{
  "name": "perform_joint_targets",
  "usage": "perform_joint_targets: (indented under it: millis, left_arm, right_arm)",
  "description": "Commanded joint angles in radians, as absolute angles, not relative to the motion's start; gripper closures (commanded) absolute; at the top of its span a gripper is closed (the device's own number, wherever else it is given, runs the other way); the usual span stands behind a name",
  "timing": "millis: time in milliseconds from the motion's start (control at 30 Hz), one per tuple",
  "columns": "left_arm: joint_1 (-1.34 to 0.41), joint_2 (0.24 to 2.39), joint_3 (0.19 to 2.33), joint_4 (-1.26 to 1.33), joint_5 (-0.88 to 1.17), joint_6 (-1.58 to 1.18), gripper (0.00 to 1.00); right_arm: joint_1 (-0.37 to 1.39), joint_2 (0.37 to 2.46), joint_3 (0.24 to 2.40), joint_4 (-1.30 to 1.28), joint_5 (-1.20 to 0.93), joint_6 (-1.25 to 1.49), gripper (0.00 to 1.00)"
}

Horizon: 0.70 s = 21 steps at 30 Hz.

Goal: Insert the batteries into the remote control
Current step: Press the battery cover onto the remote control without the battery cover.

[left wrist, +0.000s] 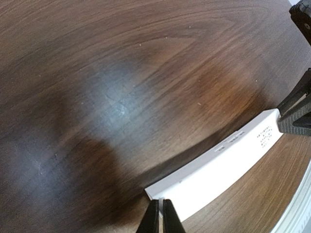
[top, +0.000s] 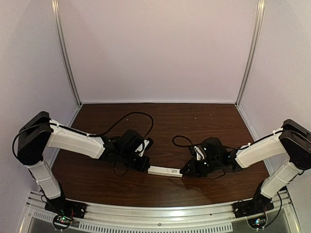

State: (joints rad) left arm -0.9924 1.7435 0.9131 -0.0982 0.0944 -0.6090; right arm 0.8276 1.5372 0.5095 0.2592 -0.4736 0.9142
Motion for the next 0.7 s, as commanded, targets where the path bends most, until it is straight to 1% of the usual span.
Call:
perform_joint_targets:
  millis: [0, 133, 233, 333, 467, 667]
  left_arm:
    - [-1.052, 1.802, 0.922, -0.054, 0.268, -0.593, 0.94]
    - [-1.053, 1.808, 0.919, -0.048, 0.280, -0.595, 0.92]
    - [-1.051, 1.791, 0.919, -0.061, 0.256, -0.593, 0.87]
    - [-1.044, 1.764, 0.923, -0.082, 0.231, -0.572, 0.78]
    - [-1.008, 1.703, 0.908, -0.082, 0.228, -0.559, 0.68]
    - [-0.969, 1.619, 0.883, -0.078, 0.244, -0.522, 0.43]
  right_arm:
    - [0.821, 1.560, 0.498, 0.268, -0.448, 0.885, 0.80]
    - [0.821, 1.568, 0.497, 0.290, -0.469, 0.893, 0.79]
    - [0.818, 1.558, 0.496, 0.280, -0.464, 0.889, 0.77]
    - [0.803, 1.547, 0.497, 0.256, -0.459, 0.874, 0.74]
    - [0.780, 1.548, 0.501, 0.249, -0.467, 0.859, 0.72]
    - [0.776, 1.594, 0.546, 0.263, -0.522, 0.833, 0.71]
